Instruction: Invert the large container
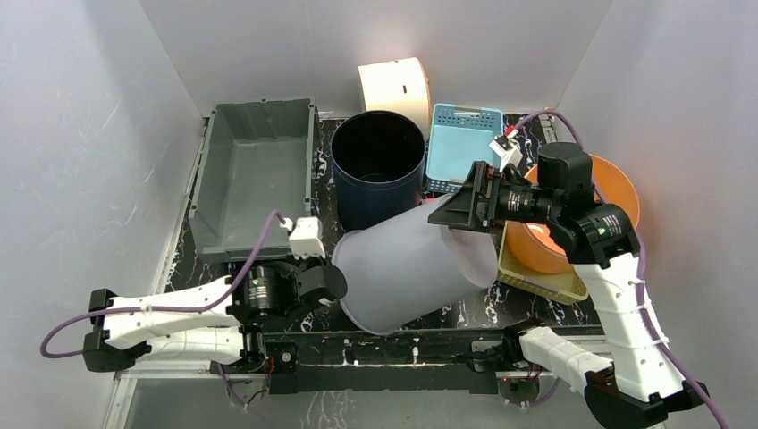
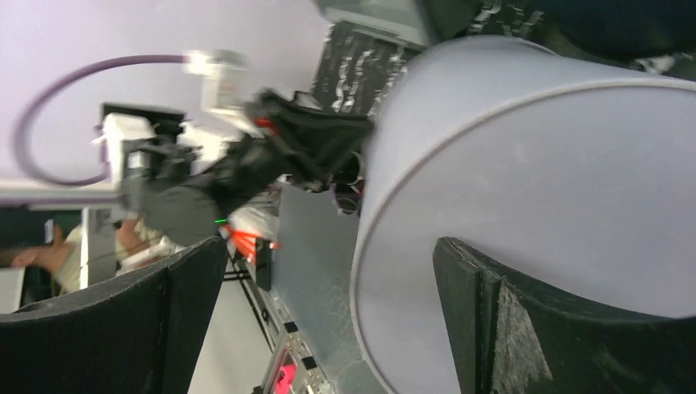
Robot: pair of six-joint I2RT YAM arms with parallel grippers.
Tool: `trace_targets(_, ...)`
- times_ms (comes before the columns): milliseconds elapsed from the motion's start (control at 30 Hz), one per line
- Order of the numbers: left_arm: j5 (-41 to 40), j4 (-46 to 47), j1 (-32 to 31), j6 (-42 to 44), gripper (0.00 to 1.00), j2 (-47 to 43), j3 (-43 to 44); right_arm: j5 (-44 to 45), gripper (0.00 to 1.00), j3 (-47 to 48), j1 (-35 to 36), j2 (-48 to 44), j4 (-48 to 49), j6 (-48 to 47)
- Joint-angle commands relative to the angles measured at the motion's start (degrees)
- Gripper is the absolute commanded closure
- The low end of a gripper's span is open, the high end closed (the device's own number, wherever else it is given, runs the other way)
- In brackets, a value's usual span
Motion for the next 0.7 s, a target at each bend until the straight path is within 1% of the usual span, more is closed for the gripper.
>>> trace_targets(0,10.62,13.75,-1.20,-1.01,1.00,0.10,-8.31,-10.50,0.02,-1.30,0.85,0.38,9.52,2.47)
trace_targets(167,8.51,15.33,-1.19,-2.79,1.00,-0.49,-11.03,-12.34,0.02,-3.64,0.88,-0.29,16.37,6.86)
trace_targets(300,7.70,14.89,-1.18,-4.11,1.00,-0.44,-12.18,-12.52,0.02,-4.24,1.14,0.44,18.43,7.30)
trace_targets(433,6.49,14.85,-1.18,-4.40,1.00,0.52,-12.49,-11.42,0.02,-7.89,2.06,-0.20,22.28,9.22)
trace_targets(467,6.08,13.49,-1.17,-4.92,1.00,0.95,-11.78,-10.82,0.02,-8.23,2.23,-0.17,22.38,9.27)
trace_targets(533,5.40,9.37,-1.09,-6.33,1.00,1.22,-9.28,-8.43,0.02,-6.68,2.31,1.01,18.89,5.78)
trace_targets(567,5.32,7.18,-1.10,-6.81,0.94,1.08,-7.86,-6.63,0.02,-4.87,2.30,2.11,15.73,3.04)
trace_targets(667,6.51,-0.38,-1.10,-7.52,0.63,-0.30,-2.24,5.33,0.02,2.67,2.35,6.74,5.57,-4.23)
